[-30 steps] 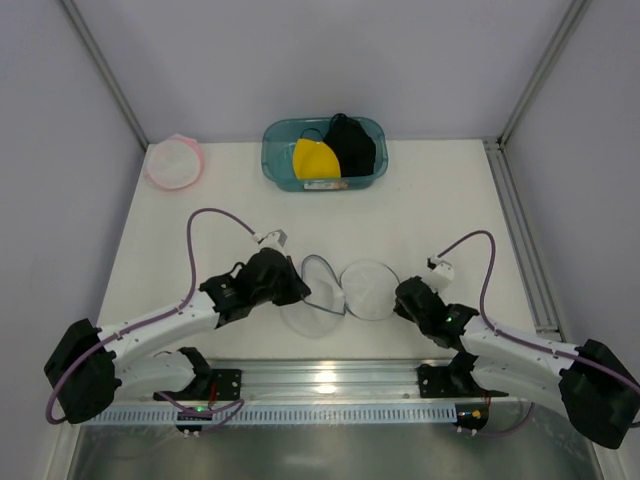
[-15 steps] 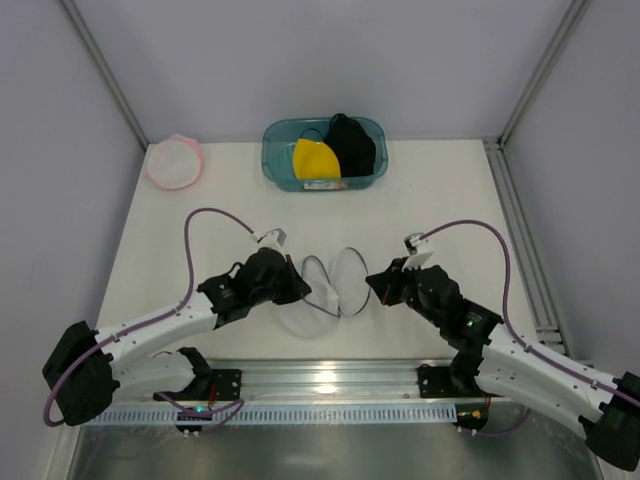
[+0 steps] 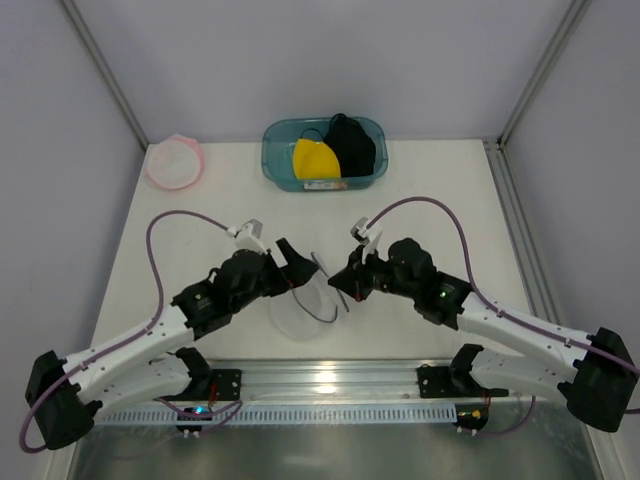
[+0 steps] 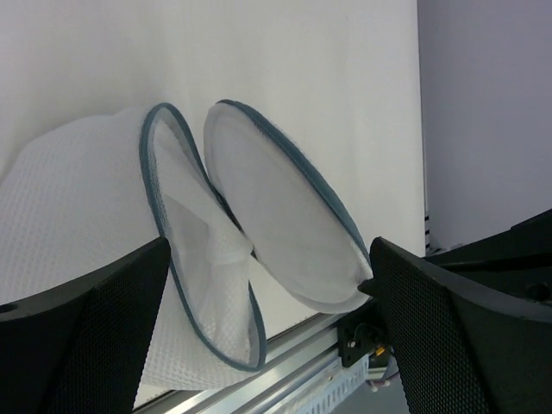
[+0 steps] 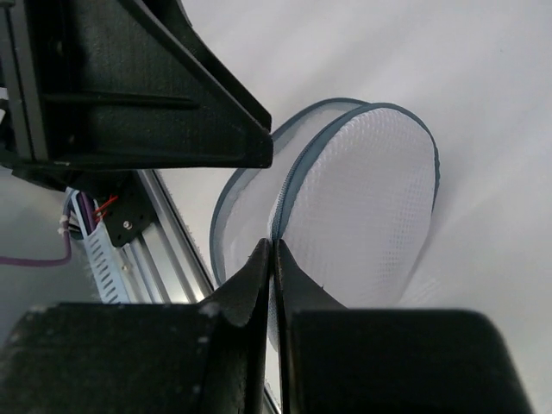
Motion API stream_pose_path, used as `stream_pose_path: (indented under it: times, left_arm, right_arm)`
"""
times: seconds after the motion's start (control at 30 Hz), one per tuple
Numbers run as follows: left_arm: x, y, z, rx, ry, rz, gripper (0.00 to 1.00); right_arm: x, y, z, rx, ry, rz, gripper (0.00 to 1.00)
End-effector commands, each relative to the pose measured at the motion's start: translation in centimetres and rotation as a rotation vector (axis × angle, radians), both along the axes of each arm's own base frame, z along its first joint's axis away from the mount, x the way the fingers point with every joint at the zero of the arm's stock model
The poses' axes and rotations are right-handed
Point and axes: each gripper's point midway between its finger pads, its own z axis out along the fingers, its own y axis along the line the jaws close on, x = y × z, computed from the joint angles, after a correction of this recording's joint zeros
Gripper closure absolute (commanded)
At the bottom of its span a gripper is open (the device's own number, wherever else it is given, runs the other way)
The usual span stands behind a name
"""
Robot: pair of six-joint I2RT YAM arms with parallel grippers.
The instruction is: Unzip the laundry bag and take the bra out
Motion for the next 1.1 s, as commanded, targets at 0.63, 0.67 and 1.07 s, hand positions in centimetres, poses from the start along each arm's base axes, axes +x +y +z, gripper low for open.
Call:
stream_pose_path:
  times: [0.63, 0.67, 1.07]
  left_arm:
    - [-1.0, 7.3, -2.7, 0.161, 0.09, 0.267, 0.0]
    - [-1.0, 7.6, -2.7, 0.167, 0.092, 0.273, 0.0]
    - [-1.1, 5.3, -2.6, 0.055, 0.09, 0.211, 0.01]
  right_arm:
    - [-4.3, 7.6, -1.6, -0.114, -0.031, 0.352, 0.96]
    - [-4.4, 7.7, -1.7, -0.116, -0.029, 0.356, 0.96]
    - [-5.1, 8.9, -2.9, -0.121, -0.011, 0.396, 0.96]
